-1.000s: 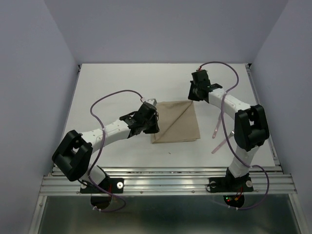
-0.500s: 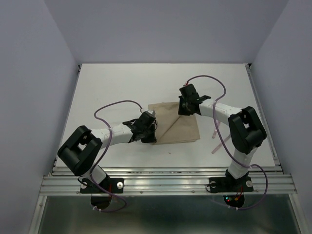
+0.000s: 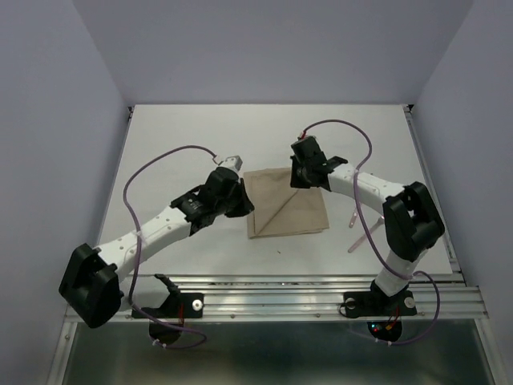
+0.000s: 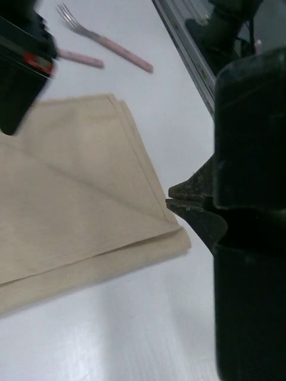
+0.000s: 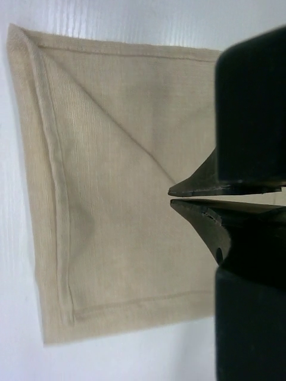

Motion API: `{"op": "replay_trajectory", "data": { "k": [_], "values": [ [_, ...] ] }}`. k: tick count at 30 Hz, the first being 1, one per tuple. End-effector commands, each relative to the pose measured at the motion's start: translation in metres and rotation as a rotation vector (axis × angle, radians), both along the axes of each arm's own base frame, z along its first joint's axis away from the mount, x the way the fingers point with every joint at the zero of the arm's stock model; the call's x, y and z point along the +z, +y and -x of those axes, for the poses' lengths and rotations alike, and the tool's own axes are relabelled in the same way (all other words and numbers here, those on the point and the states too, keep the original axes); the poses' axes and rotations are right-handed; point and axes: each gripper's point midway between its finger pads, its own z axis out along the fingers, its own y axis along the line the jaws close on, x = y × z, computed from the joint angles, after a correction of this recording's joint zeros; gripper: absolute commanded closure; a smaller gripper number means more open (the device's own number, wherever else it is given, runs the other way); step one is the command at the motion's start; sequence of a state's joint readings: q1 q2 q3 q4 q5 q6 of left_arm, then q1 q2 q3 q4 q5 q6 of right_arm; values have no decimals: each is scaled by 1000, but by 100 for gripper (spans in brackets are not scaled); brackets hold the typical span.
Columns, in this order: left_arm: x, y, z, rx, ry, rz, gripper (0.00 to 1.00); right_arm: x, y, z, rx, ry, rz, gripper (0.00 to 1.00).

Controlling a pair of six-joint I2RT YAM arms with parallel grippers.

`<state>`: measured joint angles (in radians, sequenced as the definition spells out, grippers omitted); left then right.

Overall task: Fold the napkin into a case and place the utensils inside
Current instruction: Smooth out the upper triangle-folded napkin at the center of the board, then move the upper triangle-folded napkin to the center of the board.

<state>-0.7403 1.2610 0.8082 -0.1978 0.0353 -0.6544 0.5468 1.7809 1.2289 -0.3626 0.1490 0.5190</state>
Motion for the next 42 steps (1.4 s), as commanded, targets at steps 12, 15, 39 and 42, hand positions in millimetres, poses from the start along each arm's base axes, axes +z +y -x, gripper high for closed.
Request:
{"op": "replay_trajectory", "data": {
  "k": [12,15,39,42],
  "values": [
    [20,93,-56,249,-22,-6,99,17,104,29,174,-54,4,79],
    [15,104,-57,265,-8,1,99,10,113,36,198,-39,34,75],
    [-3,104,-61,252,50,29,99,-50,111,116,256,91,134,67],
    [-4,105,-59,254,50,32,99,-47,104,120,289,79,145,67]
  ]
}}
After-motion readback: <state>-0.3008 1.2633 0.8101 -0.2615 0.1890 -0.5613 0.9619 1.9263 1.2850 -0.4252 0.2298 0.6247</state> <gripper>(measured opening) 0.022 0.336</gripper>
